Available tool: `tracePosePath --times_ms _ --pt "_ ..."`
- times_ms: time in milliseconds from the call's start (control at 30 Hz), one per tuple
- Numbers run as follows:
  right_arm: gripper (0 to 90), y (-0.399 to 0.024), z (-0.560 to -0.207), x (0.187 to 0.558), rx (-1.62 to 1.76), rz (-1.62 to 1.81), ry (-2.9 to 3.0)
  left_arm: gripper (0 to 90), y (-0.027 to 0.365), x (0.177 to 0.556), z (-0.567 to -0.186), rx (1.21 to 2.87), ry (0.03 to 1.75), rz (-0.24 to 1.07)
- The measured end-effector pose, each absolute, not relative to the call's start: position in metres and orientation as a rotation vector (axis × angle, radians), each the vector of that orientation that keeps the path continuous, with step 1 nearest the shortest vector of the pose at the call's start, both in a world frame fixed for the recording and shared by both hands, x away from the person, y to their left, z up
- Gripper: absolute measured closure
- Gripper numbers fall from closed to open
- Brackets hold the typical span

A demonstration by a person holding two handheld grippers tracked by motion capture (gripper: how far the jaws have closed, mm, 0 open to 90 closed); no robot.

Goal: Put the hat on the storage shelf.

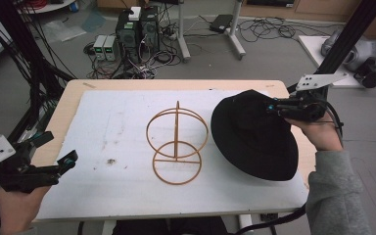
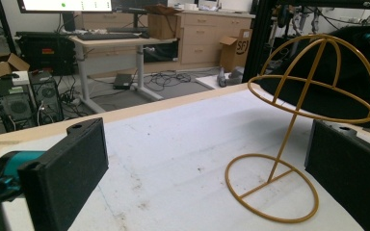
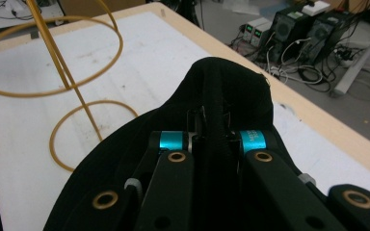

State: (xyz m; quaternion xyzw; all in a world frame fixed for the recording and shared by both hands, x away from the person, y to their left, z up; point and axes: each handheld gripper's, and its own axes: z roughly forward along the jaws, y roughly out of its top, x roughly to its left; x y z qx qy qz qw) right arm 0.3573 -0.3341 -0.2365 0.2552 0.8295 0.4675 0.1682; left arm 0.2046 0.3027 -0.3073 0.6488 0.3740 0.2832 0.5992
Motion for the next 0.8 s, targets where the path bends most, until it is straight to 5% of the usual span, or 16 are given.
tracePosePath --times_ms 800 --pt "88.2 -0.341 -0.163 0.342 0.673 1.356 2.304 1.7 0.302 0.204 -0.309 1.507 0.869 0.651"
